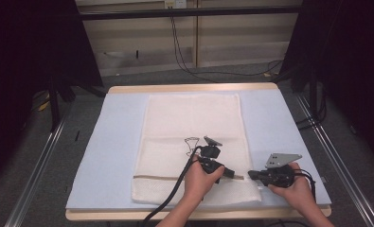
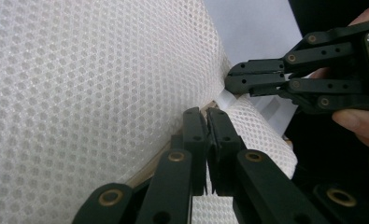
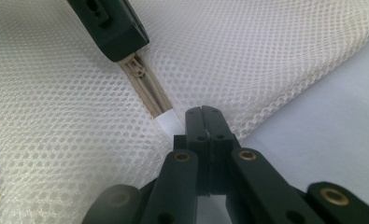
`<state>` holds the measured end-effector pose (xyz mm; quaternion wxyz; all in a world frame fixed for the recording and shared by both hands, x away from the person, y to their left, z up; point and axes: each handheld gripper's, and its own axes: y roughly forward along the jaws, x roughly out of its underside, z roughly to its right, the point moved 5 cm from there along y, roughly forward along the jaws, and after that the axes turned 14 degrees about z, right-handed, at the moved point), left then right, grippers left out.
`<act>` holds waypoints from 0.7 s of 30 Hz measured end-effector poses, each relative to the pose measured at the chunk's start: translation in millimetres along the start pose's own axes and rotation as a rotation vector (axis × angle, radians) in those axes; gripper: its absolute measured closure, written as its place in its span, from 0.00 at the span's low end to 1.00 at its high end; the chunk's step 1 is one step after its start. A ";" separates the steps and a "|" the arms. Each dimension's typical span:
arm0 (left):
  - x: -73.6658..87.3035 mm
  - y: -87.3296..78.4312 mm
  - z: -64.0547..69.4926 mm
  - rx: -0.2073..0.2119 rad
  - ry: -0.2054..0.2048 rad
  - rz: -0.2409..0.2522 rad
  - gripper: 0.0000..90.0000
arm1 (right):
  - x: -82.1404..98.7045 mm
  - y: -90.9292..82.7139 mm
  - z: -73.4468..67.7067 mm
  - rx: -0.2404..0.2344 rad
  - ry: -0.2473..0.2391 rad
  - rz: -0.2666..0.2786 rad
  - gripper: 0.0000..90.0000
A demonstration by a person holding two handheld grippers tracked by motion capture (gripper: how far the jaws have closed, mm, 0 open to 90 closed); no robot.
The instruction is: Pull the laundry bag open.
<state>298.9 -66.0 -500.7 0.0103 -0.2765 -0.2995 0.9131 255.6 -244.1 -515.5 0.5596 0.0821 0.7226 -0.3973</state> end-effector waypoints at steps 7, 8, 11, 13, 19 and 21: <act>-0.6 -7.7 -5.5 0.005 0.007 -0.001 0.97 | -0.1 0.0 -0.4 0.006 -0.005 -0.003 1.00; -0.9 -8.0 -4.3 0.008 -0.010 0.006 0.97 | 0.0 -0.1 -0.2 0.008 -0.004 -0.004 1.00; -1.7 -13.7 -8.2 -0.011 0.001 0.002 0.97 | 0.1 0.0 -0.3 0.003 0.000 -0.001 1.00; -2.0 -16.2 -8.5 -0.012 -0.014 0.006 0.97 | 0.1 0.0 -0.3 0.003 0.000 -0.001 1.00; -1.8 -24.3 -13.7 -0.004 -0.027 0.009 0.97 | 0.2 0.0 -0.2 0.002 0.001 0.001 1.00; -1.4 -28.7 -18.1 -0.019 -0.018 0.001 0.97 | 0.2 0.0 -0.2 0.001 0.000 0.001 1.00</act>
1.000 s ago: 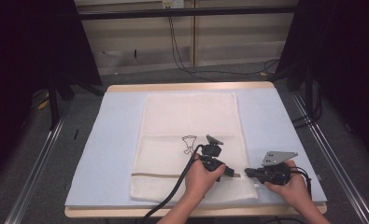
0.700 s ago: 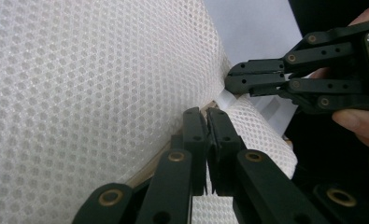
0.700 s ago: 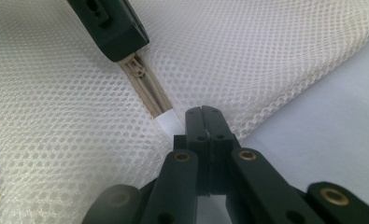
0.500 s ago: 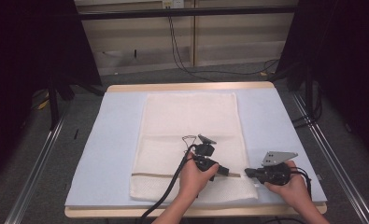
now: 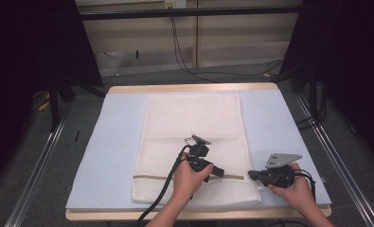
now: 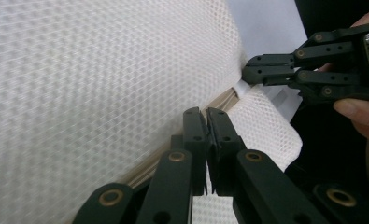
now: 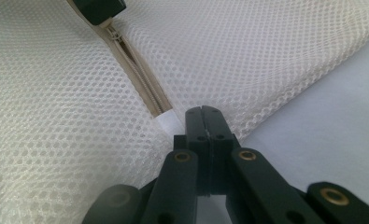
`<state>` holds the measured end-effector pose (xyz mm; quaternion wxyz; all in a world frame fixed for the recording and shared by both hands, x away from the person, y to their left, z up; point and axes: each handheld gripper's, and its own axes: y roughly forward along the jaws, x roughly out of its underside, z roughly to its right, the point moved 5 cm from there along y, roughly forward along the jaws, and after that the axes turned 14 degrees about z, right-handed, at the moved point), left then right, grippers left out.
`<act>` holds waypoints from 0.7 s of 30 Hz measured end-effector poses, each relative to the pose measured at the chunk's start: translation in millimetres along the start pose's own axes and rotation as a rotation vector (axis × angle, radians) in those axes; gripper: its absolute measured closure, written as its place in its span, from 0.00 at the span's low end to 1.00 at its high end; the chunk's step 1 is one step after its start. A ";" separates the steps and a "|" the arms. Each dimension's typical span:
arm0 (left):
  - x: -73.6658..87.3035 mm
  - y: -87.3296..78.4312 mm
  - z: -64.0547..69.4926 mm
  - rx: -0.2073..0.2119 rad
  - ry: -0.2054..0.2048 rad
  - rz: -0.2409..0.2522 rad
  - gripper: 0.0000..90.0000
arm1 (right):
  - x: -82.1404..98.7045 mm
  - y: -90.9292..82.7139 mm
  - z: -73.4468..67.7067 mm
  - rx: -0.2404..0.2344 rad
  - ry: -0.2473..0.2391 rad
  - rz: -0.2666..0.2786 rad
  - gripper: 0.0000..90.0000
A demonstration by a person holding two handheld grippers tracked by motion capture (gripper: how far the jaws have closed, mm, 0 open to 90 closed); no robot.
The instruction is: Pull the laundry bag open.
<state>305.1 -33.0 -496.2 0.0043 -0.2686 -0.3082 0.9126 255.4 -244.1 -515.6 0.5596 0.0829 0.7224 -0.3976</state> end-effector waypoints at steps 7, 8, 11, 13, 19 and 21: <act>0.8 -12.2 -8.3 0.002 -0.001 0.007 0.97 | 0.2 -0.2 0.1 0.001 0.001 0.002 1.00; 0.8 -13.4 -8.7 -0.001 -0.015 0.014 0.97 | 0.2 -0.3 0.1 0.001 0.004 0.002 1.00; 0.9 -17.5 -11.6 -0.003 -0.019 0.017 0.97 | 0.3 -0.3 0.1 0.001 0.003 0.002 1.00; 0.6 -20.8 -12.8 -0.001 -0.024 0.020 0.97 | 0.3 -0.2 0.2 0.001 0.003 0.003 1.00; 1.2 -28.5 -17.8 -0.005 -0.020 0.019 0.97 | 0.4 -0.3 0.5 0.002 0.005 0.004 1.00; 1.3 -29.6 -18.8 -0.005 -0.030 0.027 0.97 | 0.4 -0.1 0.4 0.000 0.004 0.007 1.00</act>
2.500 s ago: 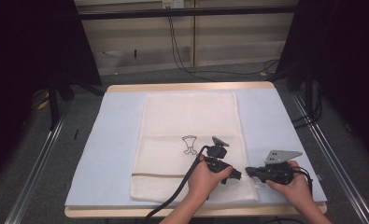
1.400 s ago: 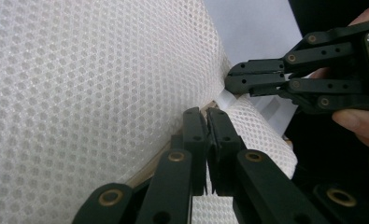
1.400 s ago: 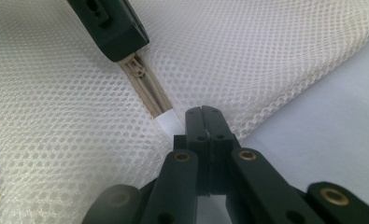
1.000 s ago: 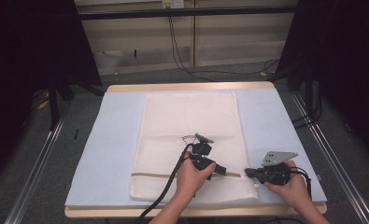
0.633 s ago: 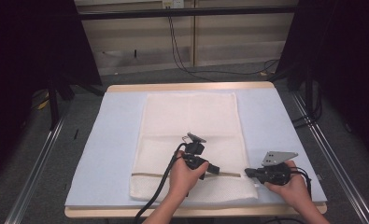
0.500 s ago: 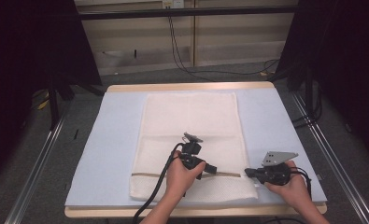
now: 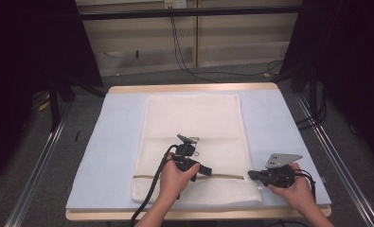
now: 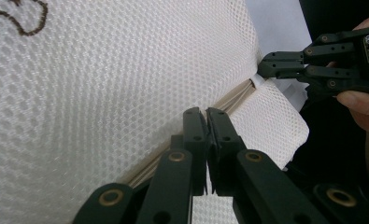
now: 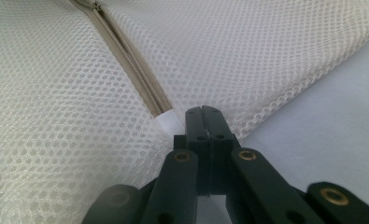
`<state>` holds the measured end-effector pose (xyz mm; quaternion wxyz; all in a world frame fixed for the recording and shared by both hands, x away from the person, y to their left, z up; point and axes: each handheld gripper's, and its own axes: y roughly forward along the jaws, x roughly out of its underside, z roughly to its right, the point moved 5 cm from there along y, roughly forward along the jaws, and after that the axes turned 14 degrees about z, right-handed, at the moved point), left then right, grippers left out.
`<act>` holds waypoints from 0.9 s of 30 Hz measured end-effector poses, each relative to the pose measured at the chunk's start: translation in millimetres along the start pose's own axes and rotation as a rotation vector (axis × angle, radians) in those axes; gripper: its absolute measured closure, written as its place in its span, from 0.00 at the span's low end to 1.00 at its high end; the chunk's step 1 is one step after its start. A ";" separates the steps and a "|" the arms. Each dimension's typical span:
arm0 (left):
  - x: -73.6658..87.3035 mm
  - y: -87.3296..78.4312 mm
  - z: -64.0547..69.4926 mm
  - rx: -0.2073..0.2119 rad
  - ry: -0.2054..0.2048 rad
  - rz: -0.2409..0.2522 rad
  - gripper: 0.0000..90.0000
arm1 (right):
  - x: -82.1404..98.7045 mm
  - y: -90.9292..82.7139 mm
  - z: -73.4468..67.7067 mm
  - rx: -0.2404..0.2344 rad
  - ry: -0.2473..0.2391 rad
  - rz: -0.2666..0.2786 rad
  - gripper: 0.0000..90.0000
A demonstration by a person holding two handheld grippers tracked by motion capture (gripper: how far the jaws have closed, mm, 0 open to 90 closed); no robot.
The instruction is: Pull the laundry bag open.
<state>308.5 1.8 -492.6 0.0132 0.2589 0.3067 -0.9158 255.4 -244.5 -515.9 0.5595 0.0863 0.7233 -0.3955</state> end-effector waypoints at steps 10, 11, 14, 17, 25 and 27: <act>0.0 -6.7 -5.0 -0.004 -0.003 0.014 0.97 | 0.1 -0.2 0.1 0.000 0.003 -0.002 1.00; 0.1 -7.8 -5.6 -0.001 -0.005 0.008 0.97 | 0.1 -0.4 0.0 0.001 0.006 -0.004 1.00; 0.2 -10.4 -8.6 -0.008 0.001 0.004 0.97 | 0.2 -0.3 0.0 -0.001 0.006 -0.003 1.00; 0.2 -13.3 -10.2 0.000 -0.009 0.008 0.97 | 0.1 -0.3 0.1 0.000 0.005 -0.004 1.00; 1.2 -21.5 -16.4 -0.009 -0.017 0.017 0.97 | 0.2 -0.3 0.0 0.000 0.007 -0.003 1.00; 1.4 -24.0 -17.5 -0.015 -0.024 0.026 0.97 | 0.2 -0.2 0.1 -0.001 0.006 -0.001 1.00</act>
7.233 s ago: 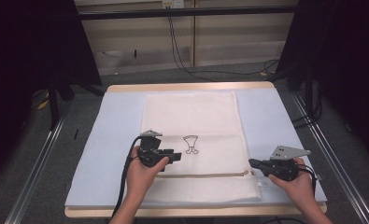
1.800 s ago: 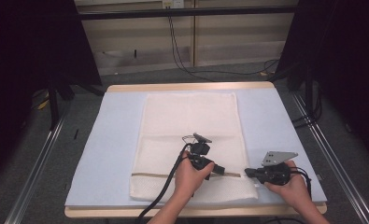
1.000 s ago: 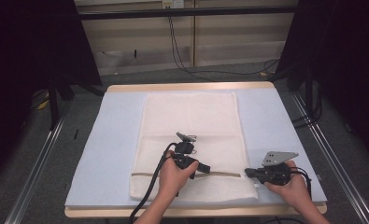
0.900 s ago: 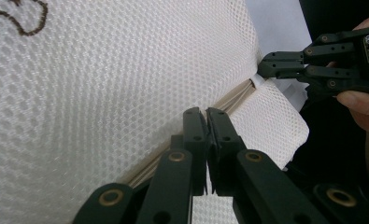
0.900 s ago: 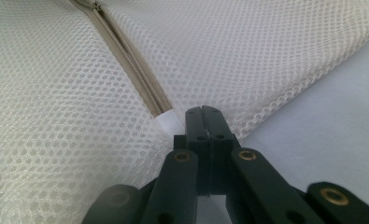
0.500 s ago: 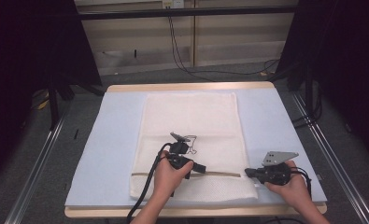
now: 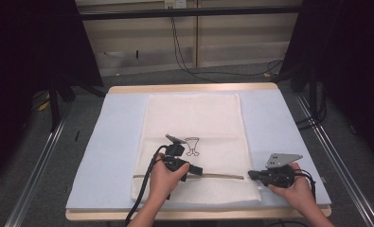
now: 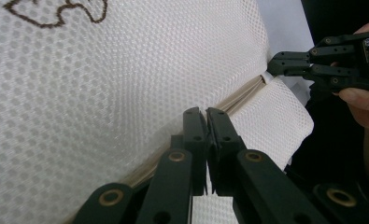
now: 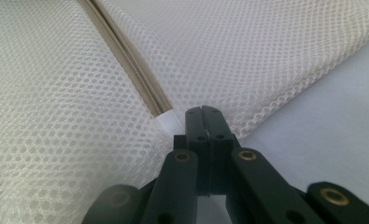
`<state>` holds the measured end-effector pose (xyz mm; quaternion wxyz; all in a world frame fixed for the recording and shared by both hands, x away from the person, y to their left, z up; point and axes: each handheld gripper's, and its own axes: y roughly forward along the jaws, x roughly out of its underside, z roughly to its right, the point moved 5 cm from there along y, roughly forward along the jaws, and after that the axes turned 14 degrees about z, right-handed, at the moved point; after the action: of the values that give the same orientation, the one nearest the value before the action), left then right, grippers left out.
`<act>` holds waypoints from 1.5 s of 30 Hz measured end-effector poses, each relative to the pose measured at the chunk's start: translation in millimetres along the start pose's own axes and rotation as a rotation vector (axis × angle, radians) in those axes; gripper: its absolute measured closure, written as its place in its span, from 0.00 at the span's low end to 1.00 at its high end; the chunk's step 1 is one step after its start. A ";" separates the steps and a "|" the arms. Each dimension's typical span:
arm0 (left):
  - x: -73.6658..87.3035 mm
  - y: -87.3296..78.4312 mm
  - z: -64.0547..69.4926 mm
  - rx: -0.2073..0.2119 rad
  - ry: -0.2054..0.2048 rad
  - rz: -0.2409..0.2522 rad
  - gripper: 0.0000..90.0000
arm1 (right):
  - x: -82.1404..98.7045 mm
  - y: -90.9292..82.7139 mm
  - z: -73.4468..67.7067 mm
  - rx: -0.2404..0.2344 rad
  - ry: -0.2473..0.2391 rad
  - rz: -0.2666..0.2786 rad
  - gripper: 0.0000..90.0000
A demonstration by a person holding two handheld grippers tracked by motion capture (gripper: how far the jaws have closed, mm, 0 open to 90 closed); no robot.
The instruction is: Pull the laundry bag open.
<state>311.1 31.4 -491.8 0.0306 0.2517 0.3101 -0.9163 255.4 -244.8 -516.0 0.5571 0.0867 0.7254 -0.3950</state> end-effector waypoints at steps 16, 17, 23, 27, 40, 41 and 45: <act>1.9 -6.8 -5.6 -0.002 -0.010 -0.005 0.97 | 0.0 0.1 0.1 -0.002 0.000 0.002 1.00; 1.8 -8.2 -6.7 -0.003 -0.011 0.000 0.97 | 0.0 0.0 0.1 -0.002 0.000 0.001 1.00; 1.9 -14.3 -8.7 0.001 -0.017 0.005 0.97 | 0.0 0.1 0.2 0.000 -0.001 0.000 1.00; 1.8 -18.0 -11.6 -0.005 -0.020 0.010 0.97 | 0.0 0.0 -0.1 0.000 0.000 -0.001 1.00; 4.7 -36.1 -24.4 -0.030 -0.030 0.034 0.97 | 0.1 0.1 0.1 -0.003 -0.001 0.002 1.00; 4.9 -37.3 -24.3 -0.031 -0.039 0.036 0.97 | 0.1 0.1 0.1 -0.002 -0.002 0.002 1.00; 4.1 -41.6 -25.9 -0.039 -0.044 0.045 0.97 | 0.1 0.1 0.2 -0.004 0.000 0.002 1.00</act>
<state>310.1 80.4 -488.4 0.0630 0.2379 0.3211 -0.9145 255.5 -244.9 -516.2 0.5578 0.0863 0.7259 -0.3929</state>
